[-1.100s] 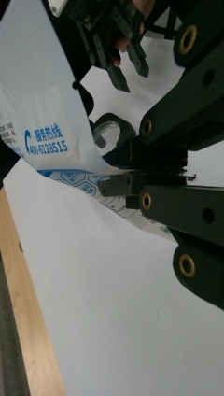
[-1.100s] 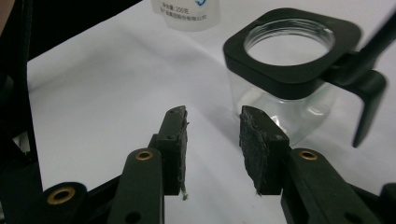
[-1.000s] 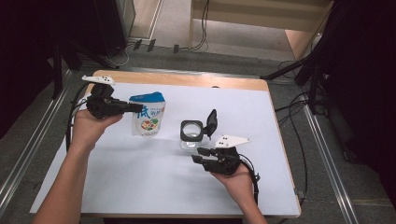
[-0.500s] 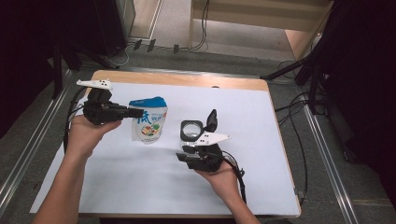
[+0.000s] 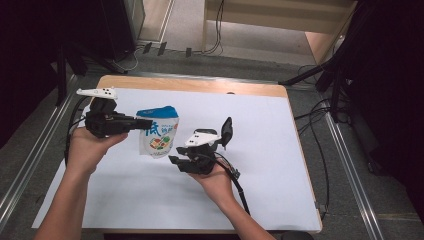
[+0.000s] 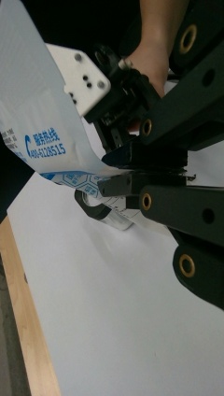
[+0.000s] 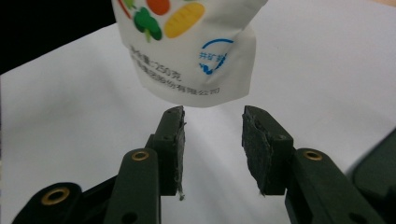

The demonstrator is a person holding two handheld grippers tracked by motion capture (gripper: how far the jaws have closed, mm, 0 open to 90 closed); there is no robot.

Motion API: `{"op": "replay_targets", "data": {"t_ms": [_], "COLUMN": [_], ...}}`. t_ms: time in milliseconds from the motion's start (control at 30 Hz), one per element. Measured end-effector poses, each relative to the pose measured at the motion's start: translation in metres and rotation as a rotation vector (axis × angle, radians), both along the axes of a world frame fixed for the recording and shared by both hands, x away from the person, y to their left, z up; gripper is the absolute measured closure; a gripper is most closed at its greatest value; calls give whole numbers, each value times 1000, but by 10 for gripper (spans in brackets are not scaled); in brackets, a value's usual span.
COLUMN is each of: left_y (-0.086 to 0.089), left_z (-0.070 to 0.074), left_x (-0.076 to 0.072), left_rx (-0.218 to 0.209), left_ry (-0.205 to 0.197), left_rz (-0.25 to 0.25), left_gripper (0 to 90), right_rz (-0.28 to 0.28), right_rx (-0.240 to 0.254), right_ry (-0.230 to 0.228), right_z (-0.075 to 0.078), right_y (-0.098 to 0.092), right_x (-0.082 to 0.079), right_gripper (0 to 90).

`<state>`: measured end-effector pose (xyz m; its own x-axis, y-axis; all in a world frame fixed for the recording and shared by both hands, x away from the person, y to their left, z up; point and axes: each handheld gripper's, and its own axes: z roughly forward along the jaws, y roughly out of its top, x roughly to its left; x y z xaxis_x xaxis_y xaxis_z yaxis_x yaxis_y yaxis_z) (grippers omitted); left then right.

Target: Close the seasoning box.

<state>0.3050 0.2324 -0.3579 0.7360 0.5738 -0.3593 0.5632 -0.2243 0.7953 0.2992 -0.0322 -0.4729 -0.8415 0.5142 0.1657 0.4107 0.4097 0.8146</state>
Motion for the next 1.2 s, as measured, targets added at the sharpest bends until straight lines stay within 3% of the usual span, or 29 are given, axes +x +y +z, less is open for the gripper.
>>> {"op": "replay_targets", "data": {"t_ms": [200, 433, 567, 633, 700, 800, 1000, 1200], "left_y": [-3, -7, -10, -11, -10, -10, -19, -34], "left_z": [8, 16, 15, 16, 16, 12, 9, 1], "left_x": [-6, -10, -8, -9, -7, -2, 3, 12], "left_rx": [-7, -25, -27, -8, -14, -41, 5, 41], "left_ry": [-7, -6, 15, 1, 6, 28, 5, 10], "left_rz": [6, -25, -35, -18, -23, -32, -1, -1], "left_gripper": [895, 894, 893, 892, 891, 891, 882, 876], "right_rz": [-18, -37, -46, -52, -56, -51, -26, 10], "right_rx": [4, 15, 38, 36, 67, 70, 66, 43], "right_ry": [1, -13, -30, -31, -17, -46, -29, -56], "right_z": [-7, -15, -19, -22, -22, -20, -25, -31], "right_y": [12, 22, 26, 28, 28, 31, 32, 32], "right_x": [4, 7, 8, 8, 8, 4, 2, -5], "right_gripper": [605, 606, 607, 607, 607, 604, 592, 585]}}
